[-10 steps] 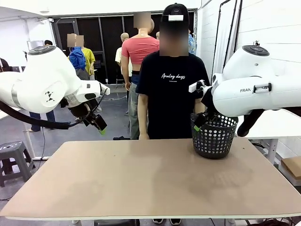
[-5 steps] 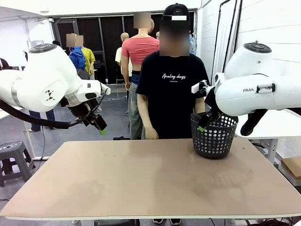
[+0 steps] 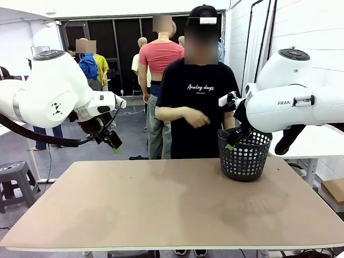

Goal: Fold the training pants.
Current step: Grab both ends of the Training pants handed by a person.

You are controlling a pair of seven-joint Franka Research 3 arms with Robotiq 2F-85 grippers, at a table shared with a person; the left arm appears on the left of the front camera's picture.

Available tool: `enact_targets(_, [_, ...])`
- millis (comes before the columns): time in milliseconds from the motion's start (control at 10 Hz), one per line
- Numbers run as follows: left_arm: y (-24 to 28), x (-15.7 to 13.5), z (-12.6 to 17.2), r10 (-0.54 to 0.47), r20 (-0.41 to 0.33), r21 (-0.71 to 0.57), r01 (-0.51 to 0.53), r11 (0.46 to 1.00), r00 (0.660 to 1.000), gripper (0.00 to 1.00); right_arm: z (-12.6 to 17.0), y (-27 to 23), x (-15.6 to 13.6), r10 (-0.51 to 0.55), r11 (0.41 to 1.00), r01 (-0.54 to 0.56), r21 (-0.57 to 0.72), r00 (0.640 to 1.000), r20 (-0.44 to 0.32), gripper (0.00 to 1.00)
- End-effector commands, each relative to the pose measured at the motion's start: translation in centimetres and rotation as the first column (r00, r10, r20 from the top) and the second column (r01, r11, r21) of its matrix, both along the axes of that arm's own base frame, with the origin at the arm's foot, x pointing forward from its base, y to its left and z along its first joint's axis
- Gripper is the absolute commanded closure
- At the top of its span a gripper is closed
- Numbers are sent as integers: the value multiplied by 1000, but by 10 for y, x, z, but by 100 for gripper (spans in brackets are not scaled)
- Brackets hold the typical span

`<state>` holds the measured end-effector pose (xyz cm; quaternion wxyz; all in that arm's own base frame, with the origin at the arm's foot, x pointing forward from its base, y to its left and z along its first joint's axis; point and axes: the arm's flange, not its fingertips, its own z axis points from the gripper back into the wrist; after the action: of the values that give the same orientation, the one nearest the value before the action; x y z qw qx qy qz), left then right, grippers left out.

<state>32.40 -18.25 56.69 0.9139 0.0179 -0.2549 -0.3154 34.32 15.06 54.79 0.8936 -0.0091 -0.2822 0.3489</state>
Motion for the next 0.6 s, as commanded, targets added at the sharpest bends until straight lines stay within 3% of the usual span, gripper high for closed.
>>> enact_targets(0, [0, 0, 0, -4, 5, -2, 4, 1000, 1000, 0, -1, 1, 1, 3, 1000, -3, 4, 1000, 3, 0])
enact_targets(500, [0, 0, 0, -4, 5, -2, 4, 1000, 1000, 0, -1, 1, 1, 3, 1000, -3, 4, 1000, 3, 0])
